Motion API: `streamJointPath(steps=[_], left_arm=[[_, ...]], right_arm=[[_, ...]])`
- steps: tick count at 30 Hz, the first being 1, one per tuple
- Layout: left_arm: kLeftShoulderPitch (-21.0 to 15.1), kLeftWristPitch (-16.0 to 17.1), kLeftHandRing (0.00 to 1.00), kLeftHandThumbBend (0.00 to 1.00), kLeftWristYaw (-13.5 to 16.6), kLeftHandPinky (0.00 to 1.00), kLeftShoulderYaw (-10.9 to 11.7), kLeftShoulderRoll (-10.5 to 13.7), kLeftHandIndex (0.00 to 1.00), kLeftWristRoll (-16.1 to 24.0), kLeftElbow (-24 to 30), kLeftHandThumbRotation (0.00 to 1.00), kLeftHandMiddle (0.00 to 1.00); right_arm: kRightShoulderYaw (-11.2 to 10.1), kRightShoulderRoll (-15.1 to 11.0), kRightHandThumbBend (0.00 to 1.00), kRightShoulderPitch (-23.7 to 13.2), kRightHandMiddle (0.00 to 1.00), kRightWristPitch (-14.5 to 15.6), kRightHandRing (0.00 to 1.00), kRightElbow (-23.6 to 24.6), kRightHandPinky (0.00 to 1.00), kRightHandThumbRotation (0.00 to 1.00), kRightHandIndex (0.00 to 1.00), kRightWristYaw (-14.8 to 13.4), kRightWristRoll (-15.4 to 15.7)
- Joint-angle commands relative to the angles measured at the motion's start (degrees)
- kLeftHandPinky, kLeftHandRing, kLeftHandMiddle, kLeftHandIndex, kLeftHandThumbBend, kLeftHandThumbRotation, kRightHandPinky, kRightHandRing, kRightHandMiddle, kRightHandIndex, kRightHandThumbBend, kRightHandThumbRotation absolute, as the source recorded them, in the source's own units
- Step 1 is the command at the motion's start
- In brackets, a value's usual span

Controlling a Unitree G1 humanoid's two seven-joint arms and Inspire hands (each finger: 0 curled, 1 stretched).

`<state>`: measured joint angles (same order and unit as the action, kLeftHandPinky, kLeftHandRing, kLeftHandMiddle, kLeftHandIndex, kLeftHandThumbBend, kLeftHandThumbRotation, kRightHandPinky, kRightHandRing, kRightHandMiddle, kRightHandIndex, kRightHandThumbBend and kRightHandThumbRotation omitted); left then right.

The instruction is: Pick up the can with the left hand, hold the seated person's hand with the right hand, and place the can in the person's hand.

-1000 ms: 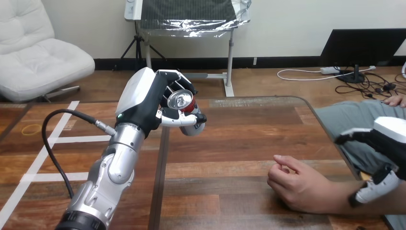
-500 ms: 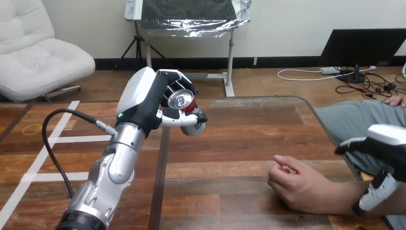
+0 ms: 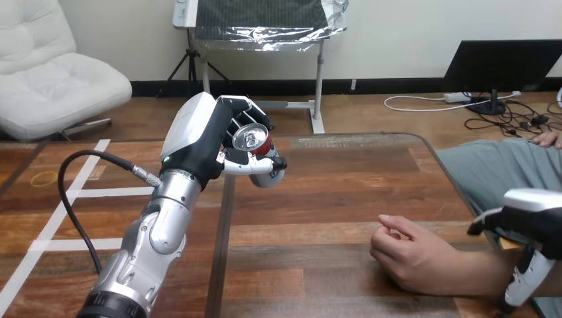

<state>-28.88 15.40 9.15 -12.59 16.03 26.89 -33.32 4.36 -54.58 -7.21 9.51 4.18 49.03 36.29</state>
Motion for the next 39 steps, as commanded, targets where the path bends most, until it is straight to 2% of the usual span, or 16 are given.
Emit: streamJointPath(steps=[1, 15, 23, 39], left_arm=[[-4.21, 0.67, 0.42, 0.63, 0.39, 0.37, 0.69, 0.48, 0.5, 0.32, 3.86, 0.0, 0.48], [-3.78, 0.59, 0.42, 0.63, 0.11, 0.37, 1.04, 0.41, 0.5, 0.43, 4.01, 0.0, 0.48], [-3.54, 0.6, 0.42, 0.63, 0.03, 0.36, 1.01, 0.57, 0.5, 0.58, 4.29, 0.0, 0.47], [-3.36, 0.75, 0.42, 0.63, -0.01, 0.37, 1.09, 0.67, 0.5, 0.53, 4.33, 0.0, 0.47]], right_arm=[[1.59, -2.15, 0.83, -5.74, 0.94, -1.79, 0.94, -1.43, 0.91, 0.07, 0.88, 0.07, 1.12], [4.99, -1.41, 0.8, -8.69, 0.95, -2.67, 0.95, -5.1, 0.92, 0.1, 0.88, 2.12, 3.18], [7.9, -1.1, 0.78, -10.54, 0.95, -3.99, 0.96, -7.99, 0.93, 0.13, 0.89, 2.71, 5.2], [9.96, 0.04, 0.75, -11.63, 0.94, -2.85, 0.93, -9.78, 0.91, 0.14, 0.89, 3.16, 7.45]])
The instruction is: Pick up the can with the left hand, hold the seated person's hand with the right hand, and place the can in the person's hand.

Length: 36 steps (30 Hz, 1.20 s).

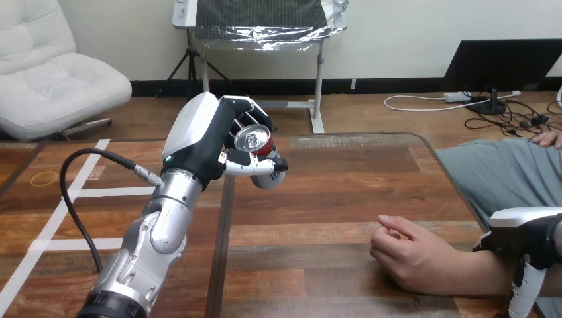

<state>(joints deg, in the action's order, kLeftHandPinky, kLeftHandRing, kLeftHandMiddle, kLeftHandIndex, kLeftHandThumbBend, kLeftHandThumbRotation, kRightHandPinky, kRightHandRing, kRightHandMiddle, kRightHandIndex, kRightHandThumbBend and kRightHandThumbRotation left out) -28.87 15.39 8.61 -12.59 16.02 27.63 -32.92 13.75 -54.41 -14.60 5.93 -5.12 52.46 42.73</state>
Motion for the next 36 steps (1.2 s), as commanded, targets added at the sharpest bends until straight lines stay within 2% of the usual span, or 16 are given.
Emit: streamJointPath(steps=[1, 12, 23, 25, 28, 32, 36], left_arm=[[-3.37, 0.82, 0.42, 0.63, 0.56, 0.37, 1.06, 0.71, 0.5, -0.16, 3.87, 0.0, 0.47], [-3.37, 0.72, 0.42, 0.62, 0.34, 0.37, 0.88, 1.04, 0.5, 0.18, 3.93, 0.0, 0.47], [-3.2, 0.22, 0.42, 0.62, -0.02, 0.37, 1.13, 1.0, 0.5, 0.16, 4.31, 0.0, 0.48], [-3.2, 0.29, 0.42, 0.62, 0.01, 0.37, 1.14, 1.0, 0.5, 0.14, 4.26, 0.0, 0.48], [-3.21, 0.48, 0.42, 0.62, 0.04, 0.37, 1.15, 1.02, 0.5, 0.08, 4.17, 0.0, 0.48], [-3.18, 0.49, 0.42, 0.62, -0.05, 0.37, 1.16, 1.05, 0.5, 0.01, 4.25, 0.0, 0.48], [-3.09, 0.36, 0.42, 0.61, -0.32, 0.37, 1.2, 1.09, 0.5, -0.12, 4.44, 0.0, 0.48]], right_arm=[[0.65, -0.04, 0.75, -4.24, 0.94, 0.88, 0.93, -0.42, 0.91, 0.14, 0.89, -0.14, 1.16], [2.15, 0.69, 0.73, -4.82, 0.93, 1.87, 0.92, -1.51, 0.89, 0.15, 0.89, 0.13, 2.97], [2.81, 1.87, 0.71, -5.04, 0.92, 3.18, 0.91, -2.75, 0.89, 0.14, 0.89, -0.43, 2.95], [2.8, 2.02, 0.71, -5.06, 0.91, 3.12, 0.89, -2.95, 0.87, 0.12, 0.89, -0.35, 2.58], [2.76, 2.22, 0.7, -5.1, 0.85, 3.12, 0.8, -3.18, 0.75, 0.1, 0.89, -0.09, 2.11], [3.05, 2.4, 0.68, -5.28, 0.71, 3.32, 0.63, -3.41, 0.54, 0.07, 0.88, 0.35, 2.22], [3.73, 2.45, 0.67, -5.55, 0.67, 3.12, 0.59, -3.79, 0.49, 0.07, 0.86, 0.62, 2.91]])
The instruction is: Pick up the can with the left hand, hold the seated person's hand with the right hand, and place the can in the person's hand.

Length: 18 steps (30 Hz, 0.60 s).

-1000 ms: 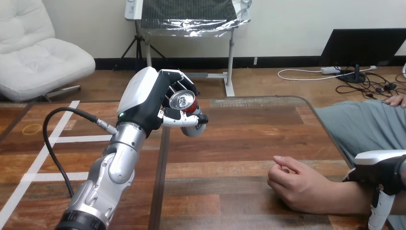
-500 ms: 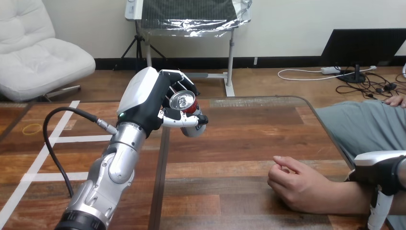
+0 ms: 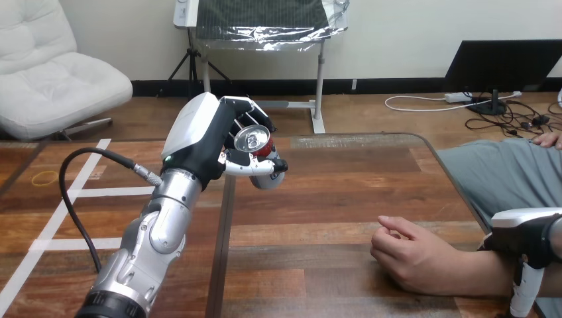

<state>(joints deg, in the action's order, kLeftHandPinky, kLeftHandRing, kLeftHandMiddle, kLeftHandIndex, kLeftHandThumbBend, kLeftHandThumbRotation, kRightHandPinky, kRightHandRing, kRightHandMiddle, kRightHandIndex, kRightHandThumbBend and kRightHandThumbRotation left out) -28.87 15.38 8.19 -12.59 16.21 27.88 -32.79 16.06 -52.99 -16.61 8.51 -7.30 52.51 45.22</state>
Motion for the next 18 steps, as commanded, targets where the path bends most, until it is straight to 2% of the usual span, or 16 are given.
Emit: streamJointPath(steps=[1, 10, 13, 18], left_arm=[[-3.1, 0.27, 0.42, 0.61, 0.01, 0.37, 1.19, 0.89, 0.5, -0.38, 4.34, 0.0, 0.48], [-3.21, -0.3, 0.42, 0.61, -0.36, 0.37, 1.13, 0.72, 0.5, -0.24, 4.57, 0.0, 0.48], [-3.26, -0.36, 0.42, 0.61, -0.55, 0.37, 1.16, 0.63, 0.5, -0.39, 4.55, 0.0, 0.48], [-3.38, -0.61, 0.43, 0.61, -0.84, 0.37, 1.12, 0.53, 0.5, -0.42, 4.59, 0.0, 0.48]], right_arm=[[1.65, 1.01, 0.67, -3.65, 0.67, 0.21, 0.58, -1.89, 0.49, 0.07, 0.86, 0.55, 0.58], [3.16, 1.39, 0.64, -4.21, 0.72, -0.4, 0.65, -3.86, 0.55, 0.08, 0.8, -0.38, 1.57], [3.2, 1.52, 0.63, -4.09, 0.71, -0.34, 0.64, -4.11, 0.54, 0.08, 0.77, -0.88, 1.26], [3.32, 1.85, 0.63, -4.0, 0.65, 0.11, 0.57, -4.42, 0.48, 0.05, 0.72, -1.31, 1.18]])
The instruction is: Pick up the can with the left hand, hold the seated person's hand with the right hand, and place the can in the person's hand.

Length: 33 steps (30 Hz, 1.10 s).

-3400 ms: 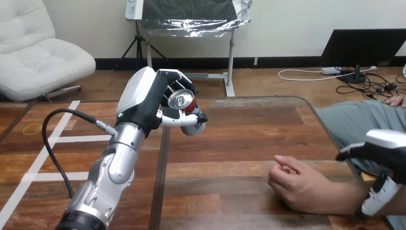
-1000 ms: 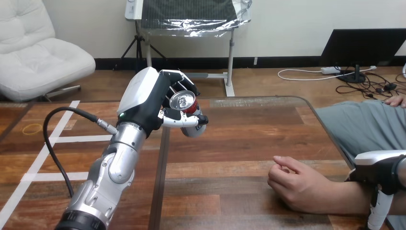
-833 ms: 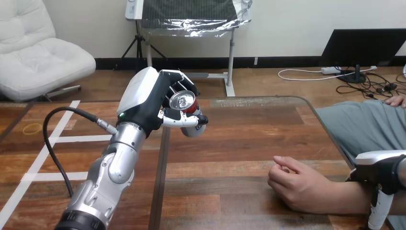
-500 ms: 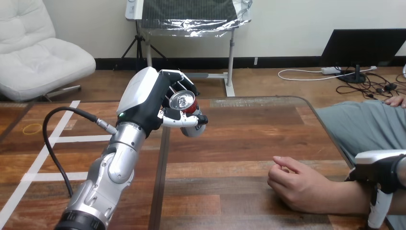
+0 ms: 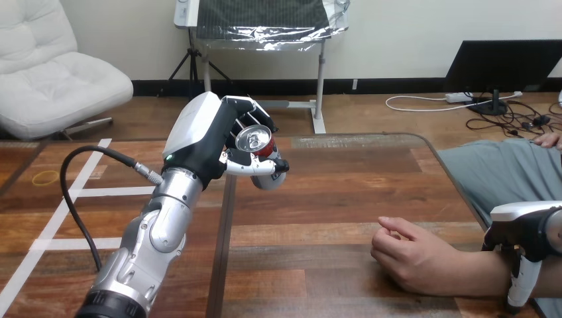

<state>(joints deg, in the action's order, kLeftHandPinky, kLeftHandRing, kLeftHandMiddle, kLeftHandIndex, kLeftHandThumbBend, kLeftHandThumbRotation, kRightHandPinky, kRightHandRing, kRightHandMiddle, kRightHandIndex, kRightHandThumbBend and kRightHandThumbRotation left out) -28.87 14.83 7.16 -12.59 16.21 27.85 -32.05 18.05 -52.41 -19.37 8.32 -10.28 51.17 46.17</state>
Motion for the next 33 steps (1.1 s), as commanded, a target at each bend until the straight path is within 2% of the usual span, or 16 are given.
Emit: streamJointPath(steps=[1, 3, 4, 5, 12, 24, 33], left_arm=[[-3.44, -0.18, 0.43, 0.61, 0.19, 0.37, 1.08, 0.47, 0.5, -0.34, 3.81, 0.0, 0.48], [-3.47, -0.32, 0.43, 0.61, 0.18, 0.37, 1.06, 0.42, 0.5, -0.3, 3.85, 0.0, 0.48], [-3.52, -0.37, 0.43, 0.61, 0.23, 0.37, 1.03, 0.36, 0.5, -0.25, 3.8, 0.0, 0.48], [-3.56, -0.4, 0.43, 0.61, 0.26, 0.37, 1.02, 0.32, 0.5, -0.23, 3.77, 0.0, 0.48], [-3.93, -0.43, 0.43, 0.62, 0.44, 0.37, 0.91, -0.04, 0.5, -0.32, 3.2, 0.0, 0.48], [-4.34, -0.7, 0.42, 0.62, 0.58, 0.36, 0.6, -0.46, 0.5, 0.05, 2.61, 0.0, 0.47], [-4.55, -1.34, 0.41, 0.62, 0.71, 0.36, 0.5, -0.84, 0.5, 0.15, 2.28, 0.0, 0.47]], right_arm=[[1.39, 1.36, 0.63, -1.2, 0.64, 0.43, 0.56, -1.49, 0.46, 0.05, 0.71, -0.07, 0.3], [1.43, 1.44, 0.62, -1.12, 0.57, 0.57, 0.47, -1.45, 0.38, 0.04, 0.67, -0.18, 0.37], [1.34, 1.48, 0.62, -0.94, 0.57, 0.59, 0.47, -1.33, 0.38, 0.04, 0.67, -0.39, 0.3], [1.27, 1.49, 0.63, -0.81, 0.52, 0.6, 0.41, -1.25, 0.32, 0.02, 0.64, -0.55, 0.24], [1.21, 1.92, 0.64, -0.48, 0.4, 1.36, 0.28, -1.38, 0.2, 0.0, 0.58, -1.17, 0.14], [1.35, 2.21, 0.67, 0.2, 0.38, 1.99, 0.26, -1.85, 0.17, 0.0, 0.55, -2.35, 0.11], [2.63, 2.08, 0.67, 0.41, 0.39, 1.92, 0.27, -2.42, 0.18, 0.0, 0.54, -2.37, 0.86]])
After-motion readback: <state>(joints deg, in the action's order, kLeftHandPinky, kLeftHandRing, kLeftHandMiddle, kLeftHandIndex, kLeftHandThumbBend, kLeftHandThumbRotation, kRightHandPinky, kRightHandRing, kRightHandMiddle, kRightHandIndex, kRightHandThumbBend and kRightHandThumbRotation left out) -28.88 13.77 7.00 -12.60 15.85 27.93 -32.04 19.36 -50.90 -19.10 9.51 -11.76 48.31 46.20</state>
